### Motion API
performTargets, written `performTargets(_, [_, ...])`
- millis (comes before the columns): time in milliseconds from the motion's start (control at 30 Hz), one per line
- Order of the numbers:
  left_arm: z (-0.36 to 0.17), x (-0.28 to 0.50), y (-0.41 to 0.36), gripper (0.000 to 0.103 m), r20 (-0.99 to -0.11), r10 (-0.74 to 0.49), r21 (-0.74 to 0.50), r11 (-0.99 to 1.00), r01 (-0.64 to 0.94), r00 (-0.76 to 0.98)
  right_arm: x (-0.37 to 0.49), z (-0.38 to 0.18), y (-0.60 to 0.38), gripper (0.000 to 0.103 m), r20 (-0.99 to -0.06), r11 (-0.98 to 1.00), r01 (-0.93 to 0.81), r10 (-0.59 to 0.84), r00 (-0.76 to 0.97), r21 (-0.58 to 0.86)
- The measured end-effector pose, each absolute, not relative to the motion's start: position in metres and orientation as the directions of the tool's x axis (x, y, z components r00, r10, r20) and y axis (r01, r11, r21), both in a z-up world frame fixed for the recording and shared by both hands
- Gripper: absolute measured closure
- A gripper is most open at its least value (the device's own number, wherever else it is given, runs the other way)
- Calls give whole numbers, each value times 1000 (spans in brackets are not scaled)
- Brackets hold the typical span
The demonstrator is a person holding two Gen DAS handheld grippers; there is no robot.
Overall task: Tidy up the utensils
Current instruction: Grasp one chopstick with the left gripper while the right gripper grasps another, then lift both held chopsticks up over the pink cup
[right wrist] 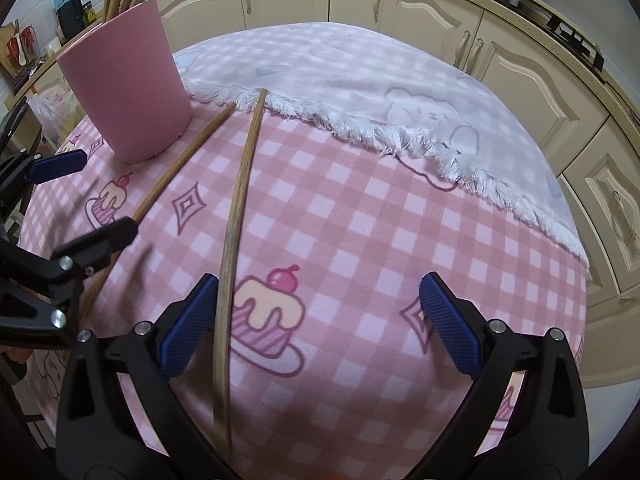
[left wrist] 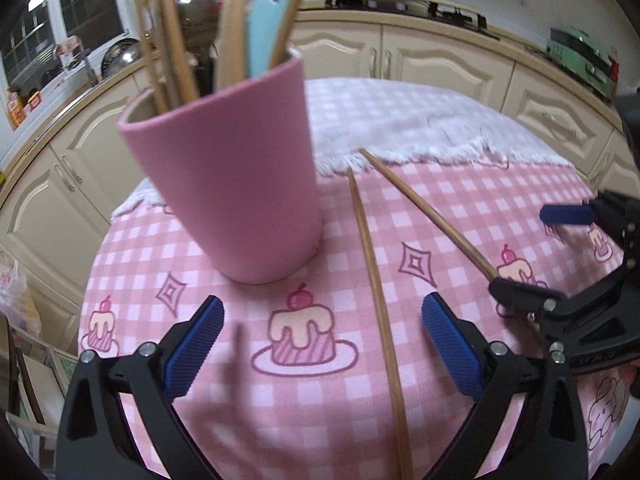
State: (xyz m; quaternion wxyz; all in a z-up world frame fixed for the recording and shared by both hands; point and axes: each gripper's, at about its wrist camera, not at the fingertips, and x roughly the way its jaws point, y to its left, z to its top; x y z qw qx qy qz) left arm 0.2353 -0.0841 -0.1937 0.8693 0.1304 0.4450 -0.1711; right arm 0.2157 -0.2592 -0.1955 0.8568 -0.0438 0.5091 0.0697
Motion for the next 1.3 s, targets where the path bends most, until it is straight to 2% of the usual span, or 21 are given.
performTargets(100, [-201, 241, -92, 29, -837, -193, 63, 896, 440, 513, 223, -194, -257, 9, -884, 980, -197, 77, 460, -17])
performTargets(300, [-200, 247, -101, 43, -841, -217, 39, 890, 455, 496, 250, -188, -248, 29, -892, 971, -240, 119, 437, 12])
performTargets(367, [-200, 248, -105, 51, -840, -229, 30, 885, 464, 491, 263, -189, -242, 29, -893, 969, -247, 122, 433, 12])
performTargets(400, [-199, 249, -107, 59, -840, -234, 26, 884, 468, 489, 268, -189, -239, 33, -893, 968, -250, 116, 435, 4])
performTargets(433, [-199, 249, -108, 70, -840, -239, 23, 882, 471, 487, 271, -189, -235, 44, -892, 967, -255, 119, 437, 4])
performTargets(467, [-199, 250, -109, 76, -840, -242, 19, 882, 472, 486, 274, -188, -231, 53, -889, 965, -263, 126, 440, 7])
performTargets(500, [-198, 250, -110, 88, -840, -243, 16, 882, 471, 484, 275, -186, -228, 74, -885, 962, -273, 134, 445, 8])
performTargets(533, [-198, 251, -112, 96, -842, -247, 11, 881, 472, 480, 276, -185, -225, 86, -884, 959, -282, 142, 446, 11])
performTargets(600, [-197, 249, -113, 98, -840, -253, 8, 879, 477, 479, 274, -185, -219, 96, -883, 953, -302, 153, 443, 13])
performTargets(933, [-181, 218, -92, 98, -799, -287, -15, 888, 459, 528, 233, -172, -251, 97, -814, 940, -255, 328, 479, 228])
performTargets(1300, [-137, 178, -70, 98, -662, -373, -40, 884, 465, 650, 194, -129, -275, 97, -655, 893, -264, 448, 608, 365])
